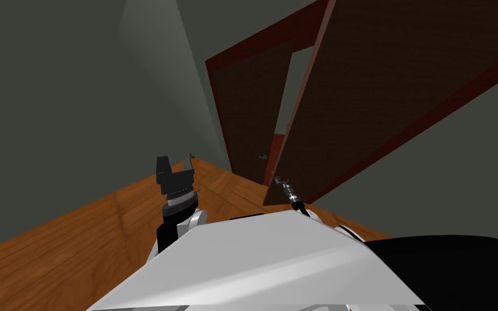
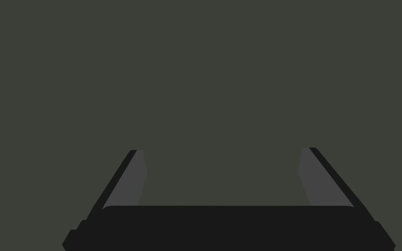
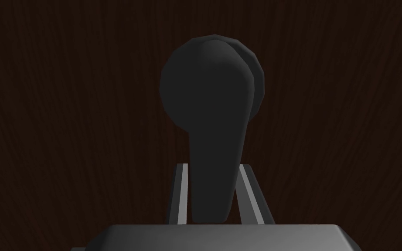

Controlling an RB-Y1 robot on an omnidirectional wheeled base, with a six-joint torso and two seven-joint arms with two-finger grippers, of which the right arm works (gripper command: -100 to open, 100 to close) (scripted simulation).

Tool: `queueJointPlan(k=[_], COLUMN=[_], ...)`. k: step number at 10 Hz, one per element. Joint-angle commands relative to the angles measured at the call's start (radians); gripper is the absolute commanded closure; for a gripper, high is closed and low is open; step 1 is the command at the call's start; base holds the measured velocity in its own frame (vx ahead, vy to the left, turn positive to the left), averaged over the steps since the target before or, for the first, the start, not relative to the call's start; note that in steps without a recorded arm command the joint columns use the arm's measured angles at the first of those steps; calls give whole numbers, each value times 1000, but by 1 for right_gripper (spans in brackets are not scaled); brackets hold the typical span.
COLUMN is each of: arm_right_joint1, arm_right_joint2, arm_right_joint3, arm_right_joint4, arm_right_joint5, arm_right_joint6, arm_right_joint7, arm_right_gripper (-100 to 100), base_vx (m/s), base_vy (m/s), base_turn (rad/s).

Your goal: Pull the door open

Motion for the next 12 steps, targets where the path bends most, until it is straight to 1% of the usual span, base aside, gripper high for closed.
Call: queueJointPlan(k=[1, 2, 4, 5, 7, 8, 9, 10, 11, 12], arm_right_joint1=[0, 3, 3, 6, 9, -5, 19, 25, 39, 47], arm_right_joint2=[2, -3, -3, -9, -15, -21, -34, -39, -48, -52], arm_right_joint3=[28, 38, 38, 51, 62, 52, 70, 75, 84, 89], arm_right_joint4=[13, 16, 16, 20, 23, 45, 52, 53, 55, 57], arm_right_joint5=[-7, -15, -15, -25, -34, -34, -30, -29, -27, -25], arm_right_joint6=[-21, -29, -29, -39, -49, -56, -94, -104, -126, -138], arm_right_joint7=[-7, -9, -9, -12, -15, -17, -35, -40, -51, -57], arm_right_gripper=[100, 100, 100, 100, 100, 100, 100, 100, 100, 100], base_vx=[-237, -200, -85, -96, -192, -82, -133, -185, -194, -175], base_vy=[-95, -97, -45, -48, -73, -36, -28, -45, -71, -57], base_turn=[194, 229, 50, 116, 191, 36, 142, 168, 116, 86])
